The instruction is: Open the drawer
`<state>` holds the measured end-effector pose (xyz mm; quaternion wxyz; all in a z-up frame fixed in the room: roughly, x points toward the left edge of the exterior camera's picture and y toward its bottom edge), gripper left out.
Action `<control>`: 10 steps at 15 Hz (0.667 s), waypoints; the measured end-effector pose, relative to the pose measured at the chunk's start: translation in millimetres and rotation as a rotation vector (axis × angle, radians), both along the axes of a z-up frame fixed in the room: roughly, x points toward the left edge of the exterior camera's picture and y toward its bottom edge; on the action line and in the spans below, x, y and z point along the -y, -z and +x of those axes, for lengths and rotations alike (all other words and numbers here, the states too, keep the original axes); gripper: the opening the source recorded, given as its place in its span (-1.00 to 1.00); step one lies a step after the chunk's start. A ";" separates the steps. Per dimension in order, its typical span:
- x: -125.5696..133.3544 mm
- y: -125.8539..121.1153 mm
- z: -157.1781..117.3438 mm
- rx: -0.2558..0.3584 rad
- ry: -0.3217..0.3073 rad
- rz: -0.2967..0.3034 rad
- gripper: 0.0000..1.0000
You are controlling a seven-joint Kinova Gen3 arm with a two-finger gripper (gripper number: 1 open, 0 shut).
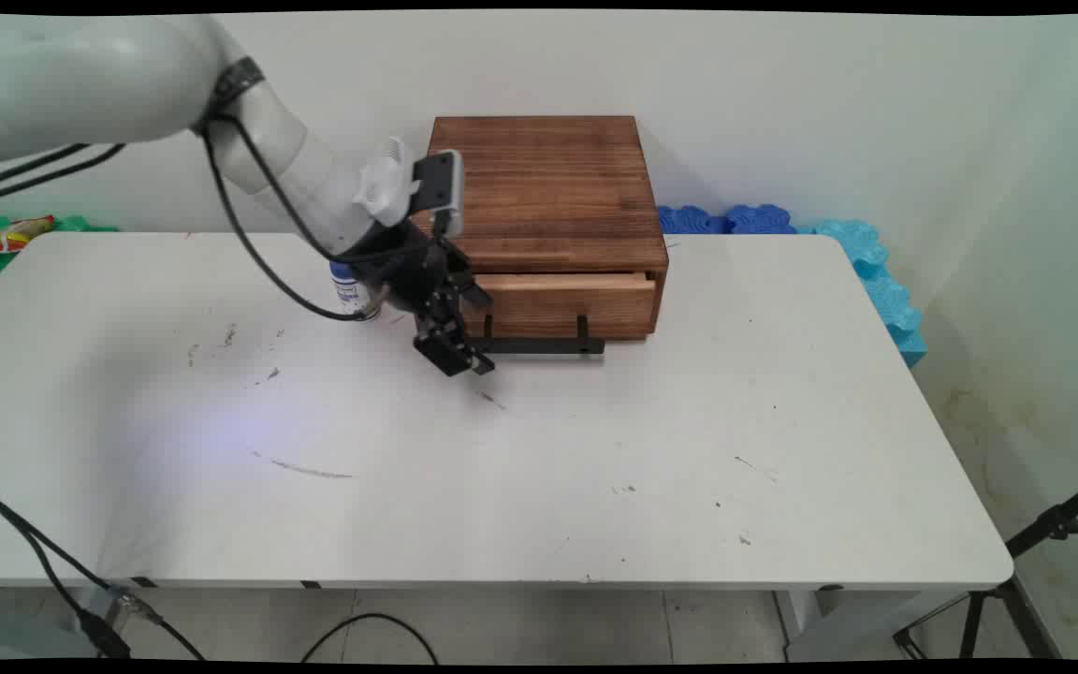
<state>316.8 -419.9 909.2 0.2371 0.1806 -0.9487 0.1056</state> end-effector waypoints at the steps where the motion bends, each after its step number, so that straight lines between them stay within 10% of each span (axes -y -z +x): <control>1: 2.4 2.3 -3.9 0.005 -0.002 0.000 1.00; 10: 25.0 30.0 -35.2 0.052 -0.033 -0.001 1.00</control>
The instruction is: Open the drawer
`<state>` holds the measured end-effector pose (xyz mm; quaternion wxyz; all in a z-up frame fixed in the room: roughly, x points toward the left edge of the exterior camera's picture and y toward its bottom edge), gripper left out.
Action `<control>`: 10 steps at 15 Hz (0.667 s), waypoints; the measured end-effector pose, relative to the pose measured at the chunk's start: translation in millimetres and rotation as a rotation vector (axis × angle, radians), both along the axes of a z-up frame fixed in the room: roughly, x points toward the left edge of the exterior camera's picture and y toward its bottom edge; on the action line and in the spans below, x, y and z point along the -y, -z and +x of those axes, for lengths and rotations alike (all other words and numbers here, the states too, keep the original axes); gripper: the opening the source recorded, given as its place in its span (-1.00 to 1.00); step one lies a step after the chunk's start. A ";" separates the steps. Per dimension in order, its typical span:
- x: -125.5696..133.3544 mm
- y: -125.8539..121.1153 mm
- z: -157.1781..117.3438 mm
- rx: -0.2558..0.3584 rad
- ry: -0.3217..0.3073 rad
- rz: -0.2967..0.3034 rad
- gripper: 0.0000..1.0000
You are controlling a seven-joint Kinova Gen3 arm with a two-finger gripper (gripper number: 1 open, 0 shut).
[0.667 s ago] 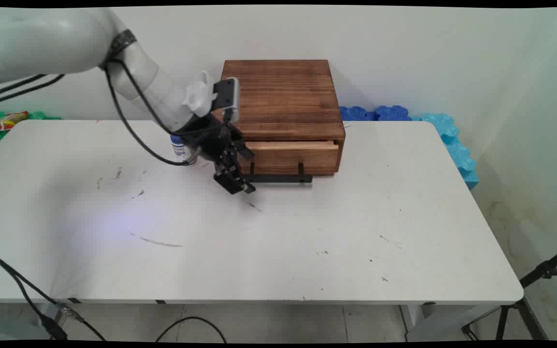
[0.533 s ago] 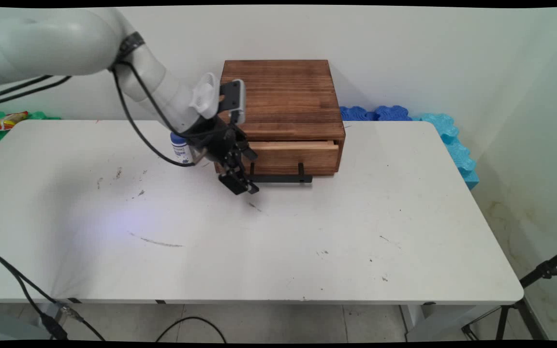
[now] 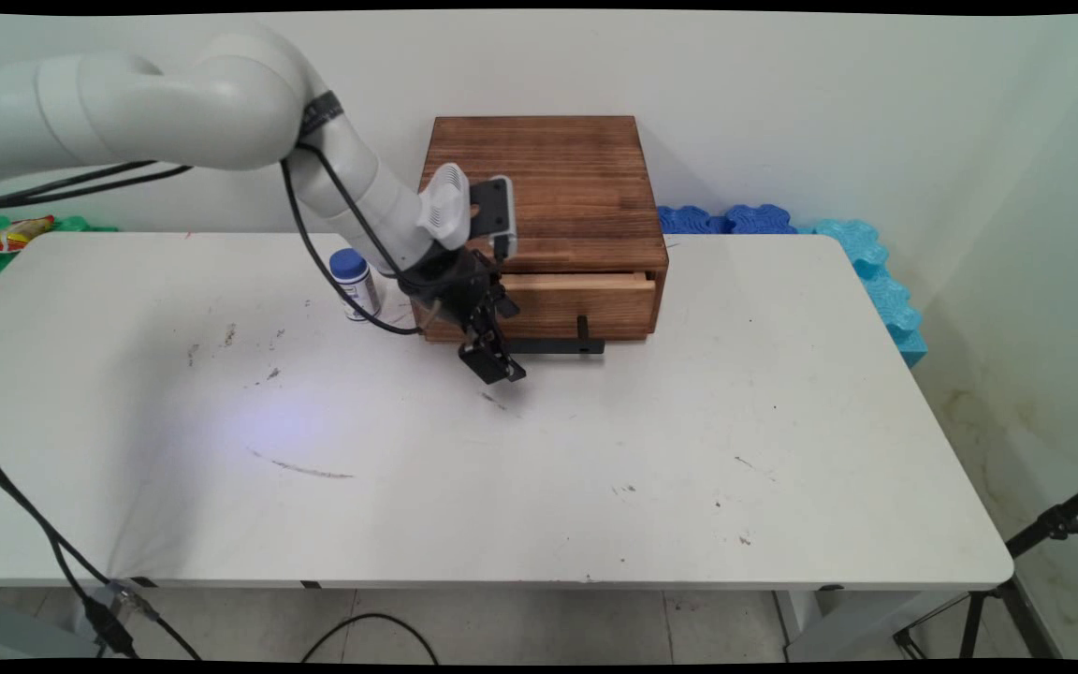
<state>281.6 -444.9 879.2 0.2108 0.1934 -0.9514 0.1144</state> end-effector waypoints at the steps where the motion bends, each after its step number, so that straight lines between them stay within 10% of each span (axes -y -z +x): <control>1: 1.8 3.1 -2.3 0.004 -0.004 0.001 1.00; 10: 12.7 27.8 -18.4 0.037 -0.022 0.012 1.00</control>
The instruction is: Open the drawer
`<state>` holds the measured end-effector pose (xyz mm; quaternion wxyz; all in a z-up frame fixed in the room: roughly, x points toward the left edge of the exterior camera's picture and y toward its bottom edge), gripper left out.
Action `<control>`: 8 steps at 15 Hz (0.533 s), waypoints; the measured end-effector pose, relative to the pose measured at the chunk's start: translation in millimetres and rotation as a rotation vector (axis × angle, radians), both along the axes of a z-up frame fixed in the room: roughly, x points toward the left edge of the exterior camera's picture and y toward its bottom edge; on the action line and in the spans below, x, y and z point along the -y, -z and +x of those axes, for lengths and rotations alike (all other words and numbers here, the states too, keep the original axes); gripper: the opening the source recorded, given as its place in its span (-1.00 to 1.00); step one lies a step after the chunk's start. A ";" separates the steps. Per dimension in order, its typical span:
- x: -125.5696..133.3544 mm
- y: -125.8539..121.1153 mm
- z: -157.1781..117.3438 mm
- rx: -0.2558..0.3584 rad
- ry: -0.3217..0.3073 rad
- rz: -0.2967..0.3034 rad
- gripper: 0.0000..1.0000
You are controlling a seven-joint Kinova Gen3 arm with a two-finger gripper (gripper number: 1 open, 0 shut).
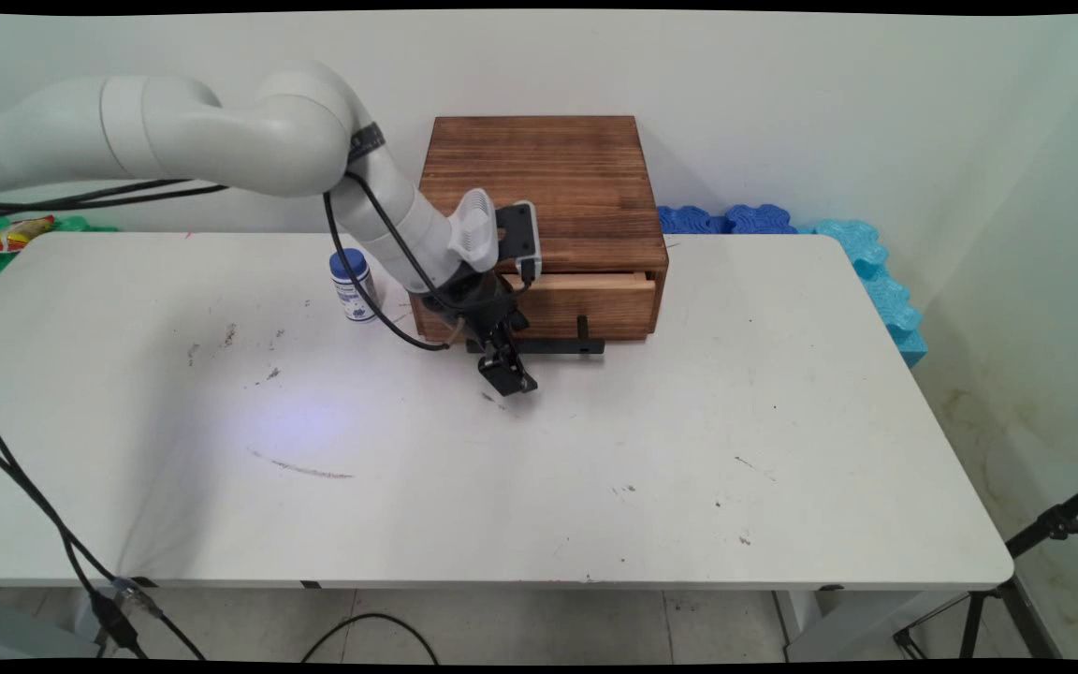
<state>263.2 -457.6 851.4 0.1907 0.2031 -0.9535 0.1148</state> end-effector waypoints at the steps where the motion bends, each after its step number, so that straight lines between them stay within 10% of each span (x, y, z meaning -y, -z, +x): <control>1: 0.8 2.3 -1.3 0.003 -0.001 0.001 1.00; 8: 4.1 18.0 -9.2 0.022 -0.002 0.008 1.00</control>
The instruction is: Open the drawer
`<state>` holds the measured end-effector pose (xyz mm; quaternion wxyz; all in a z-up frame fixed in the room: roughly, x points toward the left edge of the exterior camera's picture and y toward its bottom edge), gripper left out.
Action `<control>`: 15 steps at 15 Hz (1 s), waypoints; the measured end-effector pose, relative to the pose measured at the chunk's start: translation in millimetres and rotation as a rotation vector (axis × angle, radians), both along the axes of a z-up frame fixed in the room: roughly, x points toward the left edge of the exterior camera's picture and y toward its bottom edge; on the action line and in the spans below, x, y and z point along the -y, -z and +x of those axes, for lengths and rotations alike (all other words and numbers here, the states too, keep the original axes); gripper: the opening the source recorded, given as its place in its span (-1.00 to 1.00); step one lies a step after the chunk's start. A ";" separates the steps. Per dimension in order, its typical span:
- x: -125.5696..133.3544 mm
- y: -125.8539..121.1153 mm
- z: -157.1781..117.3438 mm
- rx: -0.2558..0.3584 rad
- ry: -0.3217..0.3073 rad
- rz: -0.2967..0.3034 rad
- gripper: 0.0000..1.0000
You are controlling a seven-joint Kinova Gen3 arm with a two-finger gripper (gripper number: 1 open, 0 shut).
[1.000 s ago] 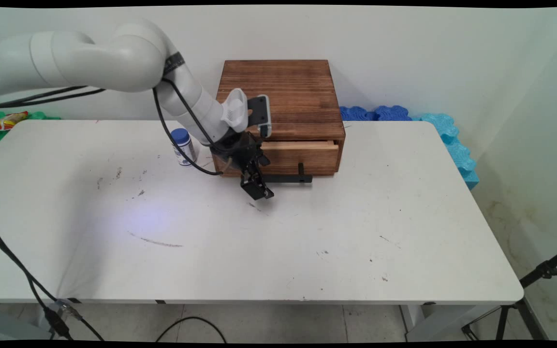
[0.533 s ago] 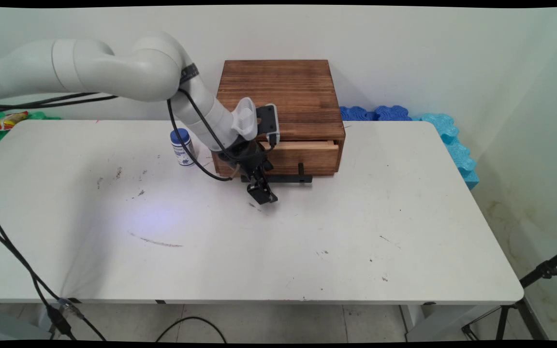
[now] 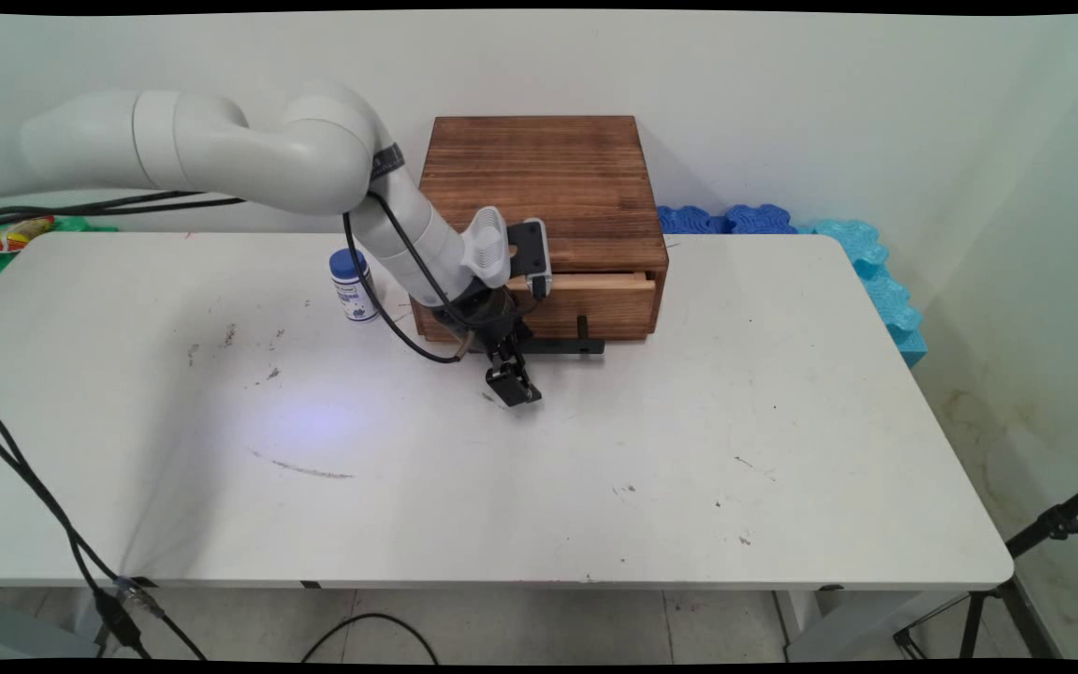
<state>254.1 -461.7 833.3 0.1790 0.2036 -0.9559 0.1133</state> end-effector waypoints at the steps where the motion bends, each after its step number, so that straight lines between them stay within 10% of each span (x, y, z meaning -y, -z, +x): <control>1: 0.3 1.8 -0.9 0.002 0.000 0.001 1.00; 15: -9.8 13.1 -12.8 0.016 0.012 0.015 1.00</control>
